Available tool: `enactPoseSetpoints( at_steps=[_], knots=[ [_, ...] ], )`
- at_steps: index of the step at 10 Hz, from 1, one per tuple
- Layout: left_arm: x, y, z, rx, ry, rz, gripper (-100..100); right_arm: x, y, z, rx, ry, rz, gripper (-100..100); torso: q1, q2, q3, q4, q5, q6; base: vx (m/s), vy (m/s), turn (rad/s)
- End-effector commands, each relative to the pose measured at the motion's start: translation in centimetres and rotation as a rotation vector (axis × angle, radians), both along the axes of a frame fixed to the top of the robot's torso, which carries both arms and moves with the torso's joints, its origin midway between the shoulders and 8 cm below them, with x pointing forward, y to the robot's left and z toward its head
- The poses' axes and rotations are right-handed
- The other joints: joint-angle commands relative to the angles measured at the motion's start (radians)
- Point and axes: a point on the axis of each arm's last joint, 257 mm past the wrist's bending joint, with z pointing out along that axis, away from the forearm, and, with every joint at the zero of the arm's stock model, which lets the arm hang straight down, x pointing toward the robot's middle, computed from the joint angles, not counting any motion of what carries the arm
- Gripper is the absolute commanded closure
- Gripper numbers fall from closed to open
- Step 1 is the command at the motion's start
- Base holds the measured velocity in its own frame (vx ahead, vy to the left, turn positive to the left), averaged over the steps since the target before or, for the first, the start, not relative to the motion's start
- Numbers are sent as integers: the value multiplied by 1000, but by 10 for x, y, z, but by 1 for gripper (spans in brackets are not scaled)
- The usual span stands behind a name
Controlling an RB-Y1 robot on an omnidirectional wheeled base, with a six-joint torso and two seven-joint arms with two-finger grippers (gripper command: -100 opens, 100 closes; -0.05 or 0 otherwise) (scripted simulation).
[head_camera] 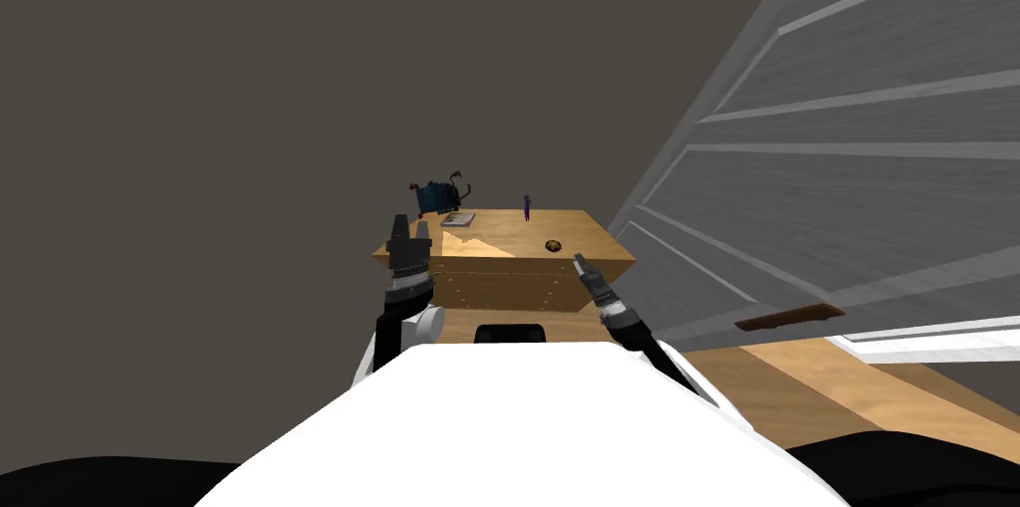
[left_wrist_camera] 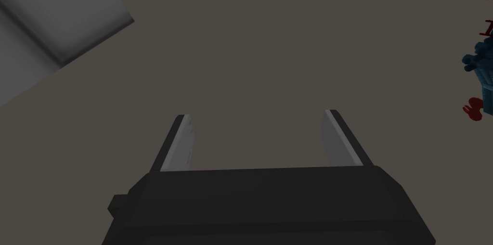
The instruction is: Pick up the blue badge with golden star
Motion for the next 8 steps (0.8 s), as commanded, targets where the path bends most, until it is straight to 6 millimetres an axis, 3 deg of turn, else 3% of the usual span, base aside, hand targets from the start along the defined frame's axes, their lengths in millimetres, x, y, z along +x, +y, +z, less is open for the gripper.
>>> enactPoseSetpoints(
  at_steps=[1,2,3,4,5,6,7,8],
  knots=[
    [0,0,0,0,0,0,0,-5,-5,-16,-30,37,15,-100,0,0,0,0,0,0,-5,57,50],
    [0,0,0,0,0,0,0,-12,-12,-40,-56,101,19,-100,-1,0,0,0,0,1,-6,73,134],
    [0,0,0,0,0,0,0,-12,-12,-41,-71,105,30,-100,0,0,0,0,0,0,2,60,62],
    [0,0,0,0,0,0,0,-21,-21,-65,-94,169,31,-100,0,0,0,0,0,0,0,77,149],
    [0,0,0,0,0,0,0,-21,-22,-66,-113,174,45,-100,1,0,0,0,0,0,8,59,59],
    [0,0,0,0,0,0,0,-32,-32,-90,-138,240,44,-100,0,-1,0,0,0,0,12,71,135],
    [0,0,0,0,0,0,0,-32,-33,-90,-157,245,57,-100,0,-1,0,0,0,0,5,56,69],
    [0,0,0,0,0,0,0,-44,-45,-113,-181,311,54,-100,-1,-1,0,0,0,0,17,76,162]
  ],
)
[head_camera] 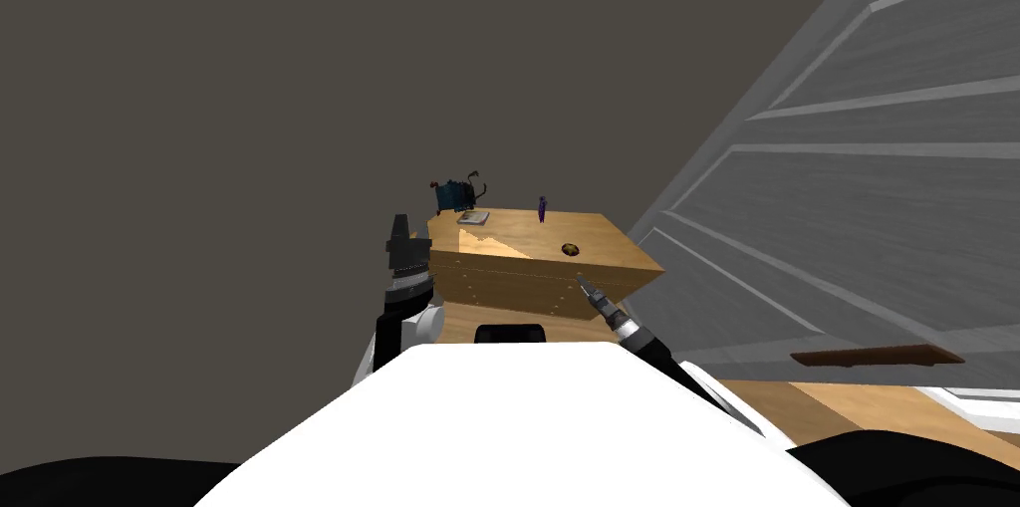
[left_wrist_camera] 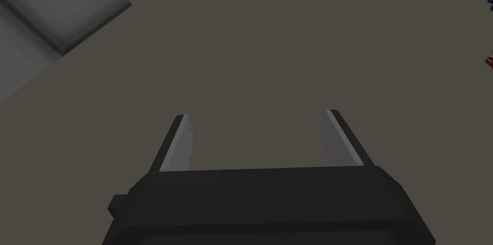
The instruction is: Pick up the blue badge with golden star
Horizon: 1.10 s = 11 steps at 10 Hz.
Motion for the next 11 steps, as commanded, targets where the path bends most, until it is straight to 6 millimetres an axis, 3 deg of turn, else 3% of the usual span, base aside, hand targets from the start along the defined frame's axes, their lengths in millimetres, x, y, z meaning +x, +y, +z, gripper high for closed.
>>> enactPoseSetpoints(
  at_steps=[1,2,3,4,5,6,7,8,9,10,11],
  knots=[
    [0,0,0,0,0,0,0,-6,-8,-11,-34,39,16,-100,0,0,0,0,0,0,23,62,66],
    [0,0,0,0,0,0,0,-20,-22,-33,-61,104,9,-100,-1,0,0,0,0,1,24,81,170],
    [0,0,0,0,0,0,0,-20,-24,-33,-81,110,26,-100,0,-1,0,0,0,0,19,65,68],
    [0,0,0,0,0,0,0,-35,-39,-54,-109,174,18,-100,0,0,0,0,0,1,13,71,155],
    [0,0,0,0,0,0,0,-35,-41,-53,-128,180,33,-100,0,0,0,0,0,0,6,61,71],
    [0,0,0,0,0,0,0,-51,-57,-72,-155,243,23,-100,0,1,0,0,0,1,16,78,133],
    [0,0,0,0,0,0,0,-51,-61,-71,-179,250,43,-100,0,0,0,0,0,0,19,63,103],
    [0,0,0,0,0,0,0,-68,-79,-89,-209,314,33,-100,0,0,0,0,0,1,27,67,163],
    [0,0,0,0,0,0,0,-68,-82,-87,-230,319,49,-100,0,0,0,0,0,0,23,57,71],
    [0,0,0,0,0,0,0,-85,-101,-103,-262,382,39,-100,-1,0,0,0,0,1,21,76,178],
    [0,0,0,0,0,0,0,-85,-105,-101,-282,386,55,-100,0,0,0,0,0,0,18,63,81]
  ],
)
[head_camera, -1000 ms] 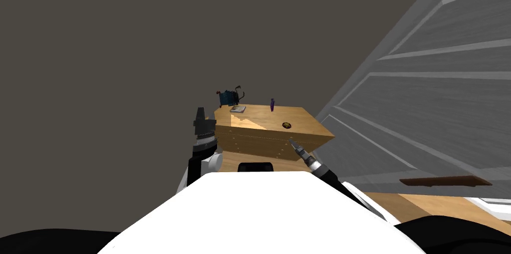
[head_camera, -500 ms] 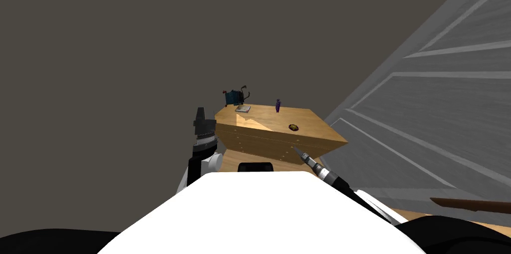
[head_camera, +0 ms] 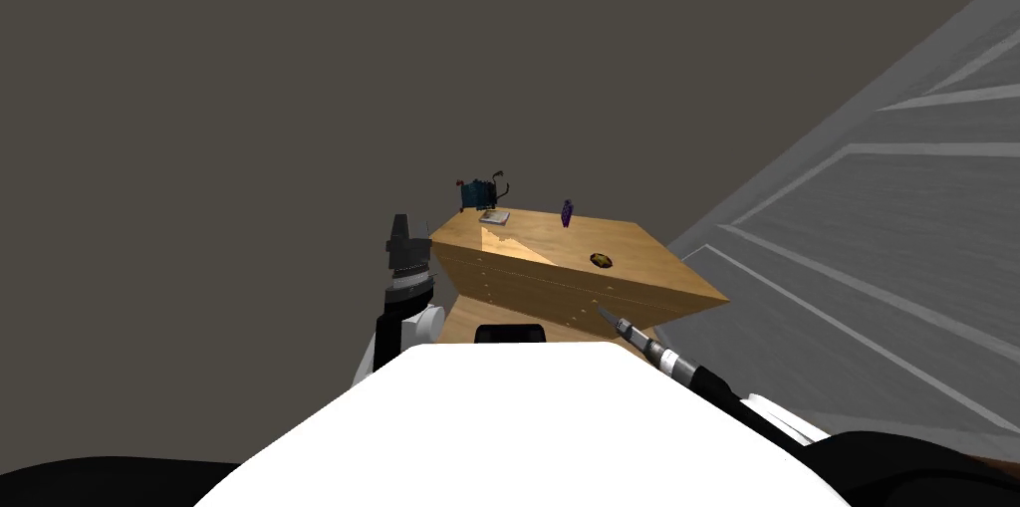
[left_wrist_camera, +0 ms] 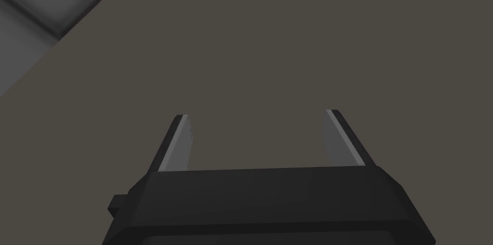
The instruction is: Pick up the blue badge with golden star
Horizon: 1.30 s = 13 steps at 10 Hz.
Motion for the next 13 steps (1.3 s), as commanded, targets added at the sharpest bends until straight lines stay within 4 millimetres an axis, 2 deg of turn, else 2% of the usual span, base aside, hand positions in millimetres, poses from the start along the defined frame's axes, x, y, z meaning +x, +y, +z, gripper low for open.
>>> enactPoseSetpoints(
  at_steps=[1,2,3,4,5,6,7,8,9,10,11,12,13],
  knots=[
    [0,0,0,0,0,0,0,-20,-25,-14,-50,71,-2,-100,0,0,0,0,0,0,15,75,156],
    [0,0,0,0,0,0,0,-19,-28,-12,-66,76,14,-100,1,0,0,0,0,0,15,62,82],
    [0,0,0,0,0,0,0,-37,-50,-23,-105,135,5,-100,0,0,0,0,0,0,25,75,165],
    [0,0,0,0,0,0,0,-36,-53,-21,-119,140,19,-100,1,0,0,0,0,-1,21,58,73],
    [0,0,0,0,0,0,0,-54,-75,-28,-161,198,12,-100,0,0,0,0,0,0,21,73,143],
    [0,0,0,0,0,0,0,-53,-78,-26,-174,202,24,-100,1,0,0,0,0,0,20,54,80],
    [0,0,0,0,0,0,0,-71,-100,-32,-212,256,15,-100,0,0,0,0,0,0,21,67,142],
    [0,0,0,0,0,0,0,-70,-104,-29,-228,261,30,-100,0,0,0,0,0,0,20,55,100],
    [0,0,0,0,0,0,0,-87,-127,-32,-272,315,26,-100,0,0,0,0,0,0,21,65,152],
    [0,0,0,0,0,0,0,-85,-129,-30,-282,317,35,-100,0,0,0,0,0,0,14,52,85],
    [0,0,0,0,0,0,0,-101,-152,-29,-327,369,34,-100,0,0,0,0,0,0,17,60,157],
    [0,0,0,0,0,0,0,-99,-154,-28,-335,370,41,-100,0,0,0,0,0,0,16,50,74],
    [0,0,0,0,0,0,0,-114,-177,-25,-380,419,41,-100,0,1,0,0,0,0,27,66,155]
  ],
)
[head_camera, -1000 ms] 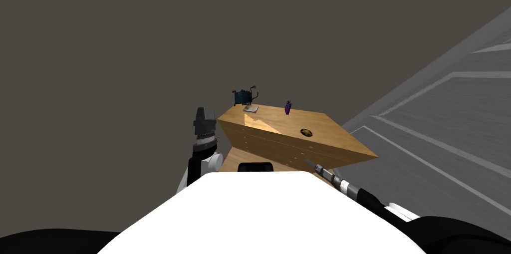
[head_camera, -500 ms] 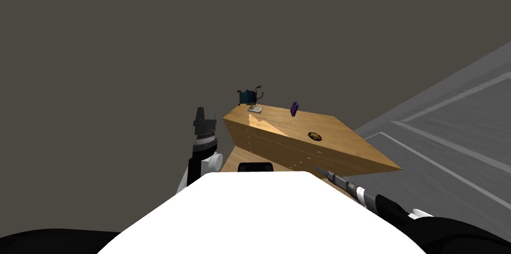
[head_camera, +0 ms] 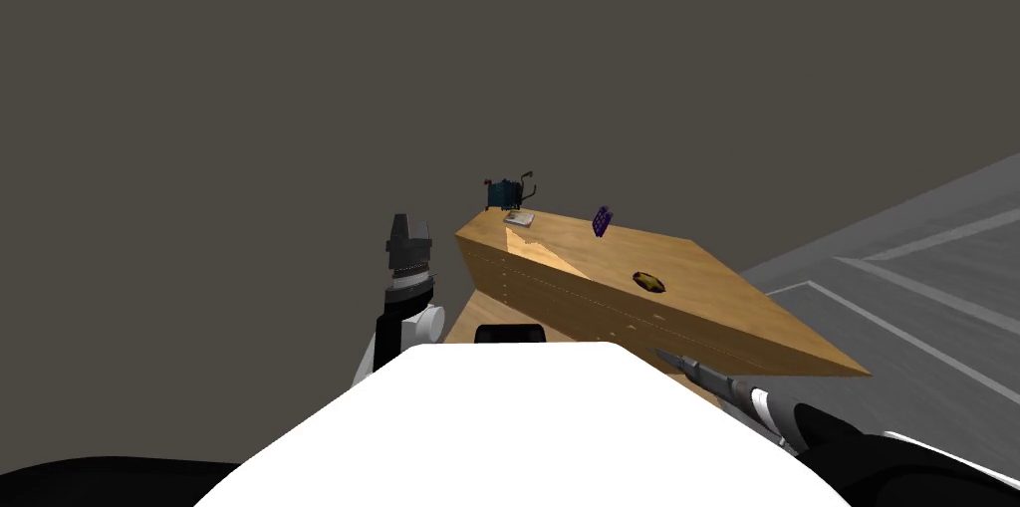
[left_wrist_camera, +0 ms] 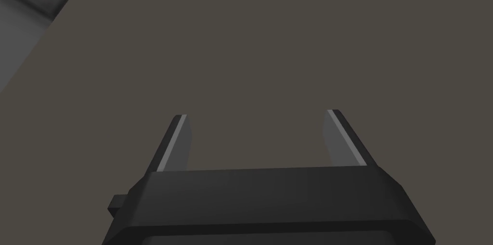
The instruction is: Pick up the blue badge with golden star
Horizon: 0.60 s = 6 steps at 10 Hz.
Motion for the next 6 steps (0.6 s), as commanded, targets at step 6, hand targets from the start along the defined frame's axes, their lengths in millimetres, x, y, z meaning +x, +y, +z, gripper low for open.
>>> enactPoseSetpoints(
  at_steps=[6],
  knots=[
    [0,0,0,0,0,0,0,-34,-82,24,-176,156,31,-100,-1,0,0,0,0,0,22,57,110]
  ],
)
